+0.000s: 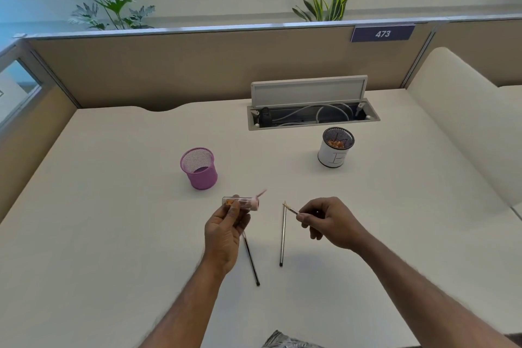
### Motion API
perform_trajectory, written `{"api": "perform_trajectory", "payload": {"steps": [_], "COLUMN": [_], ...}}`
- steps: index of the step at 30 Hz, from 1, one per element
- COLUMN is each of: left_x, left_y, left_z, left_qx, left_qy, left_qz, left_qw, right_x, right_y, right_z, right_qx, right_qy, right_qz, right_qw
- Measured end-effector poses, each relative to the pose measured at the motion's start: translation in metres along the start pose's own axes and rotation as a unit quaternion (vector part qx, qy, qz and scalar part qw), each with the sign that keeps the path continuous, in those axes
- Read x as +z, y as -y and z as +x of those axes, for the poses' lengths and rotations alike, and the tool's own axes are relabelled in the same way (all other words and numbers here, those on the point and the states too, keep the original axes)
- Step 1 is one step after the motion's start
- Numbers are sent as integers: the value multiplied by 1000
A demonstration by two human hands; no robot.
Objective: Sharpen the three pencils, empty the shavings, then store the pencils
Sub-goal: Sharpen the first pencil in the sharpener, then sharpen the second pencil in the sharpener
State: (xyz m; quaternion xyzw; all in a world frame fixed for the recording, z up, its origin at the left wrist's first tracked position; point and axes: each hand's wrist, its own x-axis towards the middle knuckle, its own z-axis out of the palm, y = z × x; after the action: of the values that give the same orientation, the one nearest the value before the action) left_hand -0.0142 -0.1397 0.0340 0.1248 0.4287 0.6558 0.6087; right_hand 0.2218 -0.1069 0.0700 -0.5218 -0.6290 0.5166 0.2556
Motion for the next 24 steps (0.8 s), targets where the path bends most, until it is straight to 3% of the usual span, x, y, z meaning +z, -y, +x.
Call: {"api": "perform_trajectory", "payload": {"steps": [7,12,24], "left_x": [-3,-7,-20], "left_y": [6,4,0], "left_z": [-4,-5,-7], "left_qx": [-13,-18,-13], "left_qy": [-1,-14,-20], "left_qz": [11,19,22], "left_qw": [1000,1000,999], "right_x": [11,23,39], "right_y": [-22,-49,-82], "right_z": [0,8,22], "right_qx": [36,85,162], "right_qy": [-89,-182,-187], "right_qz": [24,-112,-184], "right_qw": [995,973,951]}}
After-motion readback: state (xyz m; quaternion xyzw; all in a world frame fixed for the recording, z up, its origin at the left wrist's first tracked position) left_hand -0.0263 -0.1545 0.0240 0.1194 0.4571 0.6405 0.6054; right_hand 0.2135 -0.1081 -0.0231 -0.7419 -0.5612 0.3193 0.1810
